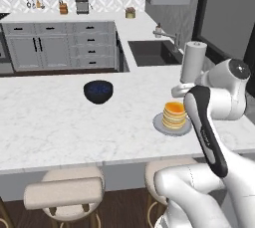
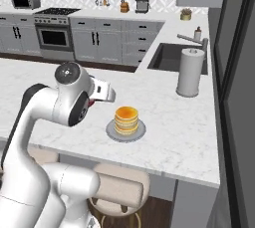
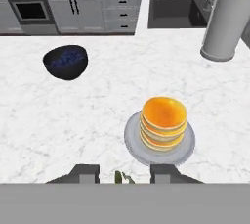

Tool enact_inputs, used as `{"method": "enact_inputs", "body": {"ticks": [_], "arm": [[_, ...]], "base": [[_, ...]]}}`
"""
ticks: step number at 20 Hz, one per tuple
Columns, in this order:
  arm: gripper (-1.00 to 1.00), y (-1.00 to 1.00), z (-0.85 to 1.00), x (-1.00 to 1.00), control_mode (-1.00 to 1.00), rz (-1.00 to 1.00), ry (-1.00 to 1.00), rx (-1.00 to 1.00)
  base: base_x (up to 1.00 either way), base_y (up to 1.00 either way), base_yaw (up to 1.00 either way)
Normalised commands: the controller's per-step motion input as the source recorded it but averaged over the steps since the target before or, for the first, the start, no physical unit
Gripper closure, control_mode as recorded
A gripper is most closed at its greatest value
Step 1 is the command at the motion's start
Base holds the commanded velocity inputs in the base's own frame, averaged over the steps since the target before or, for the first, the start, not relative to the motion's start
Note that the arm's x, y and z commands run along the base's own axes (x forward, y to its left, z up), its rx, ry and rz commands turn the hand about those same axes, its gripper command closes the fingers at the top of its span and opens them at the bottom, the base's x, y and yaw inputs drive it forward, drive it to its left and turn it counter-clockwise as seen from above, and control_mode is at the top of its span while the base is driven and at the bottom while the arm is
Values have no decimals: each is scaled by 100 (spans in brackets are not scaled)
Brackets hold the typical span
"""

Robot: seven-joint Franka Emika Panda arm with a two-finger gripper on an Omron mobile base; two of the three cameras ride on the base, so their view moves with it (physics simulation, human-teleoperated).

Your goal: Take the strawberry from the fridge and place it on top of the pancake, located on the dining counter.

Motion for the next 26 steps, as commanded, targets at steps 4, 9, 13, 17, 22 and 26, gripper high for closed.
{"method": "enact_inputs", "body": {"ticks": [4, 9, 13, 17, 22, 26], "arm": [[100, -12, -41, 88, -100, 0, 0, -1], [100, -37, -28, 89, -100, 0, 13, 0], [100, -46, -17, 60, -100, 0, 18, -4], [100, -19, -5, 25, -100, -2, 16, -11], [100, -13, -19, 0, -100, 0, 9, -4], [100, 0, -46, 1, -100, 0, 6, -3]], "base": [[0, 0, 0], [0, 0, 0], [0, 0, 0], [0, 0, 0], [0, 0, 0], [0, 0, 0]]}}
